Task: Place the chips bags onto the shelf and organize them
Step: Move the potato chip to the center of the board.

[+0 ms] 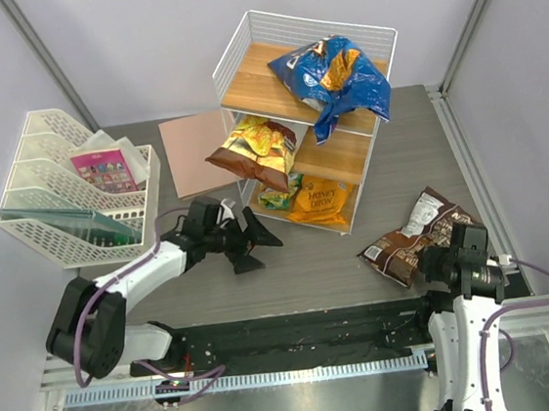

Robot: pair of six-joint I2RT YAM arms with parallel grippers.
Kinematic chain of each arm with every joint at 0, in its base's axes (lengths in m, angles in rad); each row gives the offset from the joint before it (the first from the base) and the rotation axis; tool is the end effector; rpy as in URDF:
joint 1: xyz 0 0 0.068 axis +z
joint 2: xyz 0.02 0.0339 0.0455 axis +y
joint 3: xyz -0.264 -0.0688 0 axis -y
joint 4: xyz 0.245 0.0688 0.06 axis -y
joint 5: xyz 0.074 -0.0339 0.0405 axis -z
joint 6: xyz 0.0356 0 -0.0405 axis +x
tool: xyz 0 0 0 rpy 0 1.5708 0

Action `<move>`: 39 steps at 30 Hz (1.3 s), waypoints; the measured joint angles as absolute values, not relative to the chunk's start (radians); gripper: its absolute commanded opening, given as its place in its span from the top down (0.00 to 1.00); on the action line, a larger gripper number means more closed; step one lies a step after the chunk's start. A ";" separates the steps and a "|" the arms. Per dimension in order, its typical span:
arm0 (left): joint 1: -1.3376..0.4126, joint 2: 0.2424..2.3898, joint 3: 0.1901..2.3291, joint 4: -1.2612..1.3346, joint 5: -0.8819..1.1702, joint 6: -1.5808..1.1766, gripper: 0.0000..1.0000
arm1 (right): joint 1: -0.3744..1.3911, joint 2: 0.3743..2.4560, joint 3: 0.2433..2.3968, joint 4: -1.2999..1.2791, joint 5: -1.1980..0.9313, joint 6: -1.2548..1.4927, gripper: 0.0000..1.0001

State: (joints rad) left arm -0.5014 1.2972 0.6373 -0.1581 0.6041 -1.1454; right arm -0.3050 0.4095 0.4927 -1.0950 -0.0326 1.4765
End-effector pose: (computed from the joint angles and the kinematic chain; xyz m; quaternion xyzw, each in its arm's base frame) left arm 0.2092 -0.1377 0.1895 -0.1773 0.8769 -0.4454 0.0356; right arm 0.0720 -0.0214 0.2059 0.7444 0.6078 0.1655 0.2212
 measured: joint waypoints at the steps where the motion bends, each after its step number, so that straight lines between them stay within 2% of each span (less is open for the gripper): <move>1: -0.503 1.319 0.641 -0.139 0.622 -1.152 0.10 | -0.305 0.411 0.492 -1.097 -0.036 1.485 0.99; 4: -0.523 1.371 0.651 -0.104 0.653 -1.173 0.10 | -0.305 0.451 0.498 -1.098 -0.052 1.487 0.98; 8: -0.589 1.423 0.654 -0.012 0.699 -1.226 0.10 | -0.305 0.527 0.537 -1.092 -0.093 1.460 0.89; 11: -0.649 1.498 0.651 0.112 0.732 -1.293 0.11 | -0.305 0.533 0.552 -1.090 -0.130 1.444 0.99; 12: -0.667 1.522 0.646 0.160 0.738 -1.318 0.11 | -0.305 0.527 0.553 -1.096 -0.135 1.440 0.99; 16: -0.716 1.562 0.625 0.262 0.746 -1.388 0.11 | -0.305 0.443 0.551 -1.138 -0.144 1.455 0.99; 23: -0.742 1.568 0.622 0.337 0.745 -1.433 0.11 | -0.305 0.157 0.489 -1.207 -0.133 1.648 0.99; 27: -0.752 1.588 0.622 0.351 0.746 -1.437 0.11 | -0.305 0.142 0.482 -1.187 -0.125 1.699 0.98; 30: -0.765 1.613 0.628 0.352 0.746 -1.437 0.11 | -0.305 0.218 0.484 -1.164 -0.126 1.696 0.81; 31: -0.774 1.629 0.637 0.352 0.748 -1.437 0.11 | -0.305 0.260 0.485 -1.148 -0.127 1.694 0.70; 34: -0.794 1.666 0.662 0.356 0.752 -1.437 0.12 | -0.305 0.329 0.485 -1.074 -0.134 1.679 0.55; 36: -0.801 1.678 0.671 0.358 0.753 -1.438 0.12 | -0.305 0.368 0.485 -1.019 -0.138 1.673 0.48; 37: -0.804 1.678 0.671 0.360 0.753 -1.438 0.12 | -0.305 0.390 0.486 -1.001 -0.139 1.665 0.41; 39: -0.805 1.678 0.671 0.361 0.754 -1.437 0.12 | -0.305 0.449 0.496 -0.980 -0.141 1.634 0.38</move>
State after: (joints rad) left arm -0.8047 1.6783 0.6712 0.3614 0.7540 -1.4368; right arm -0.3050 0.4488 0.4965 -0.9798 -0.1410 1.6344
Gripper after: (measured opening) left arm 0.884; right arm 0.560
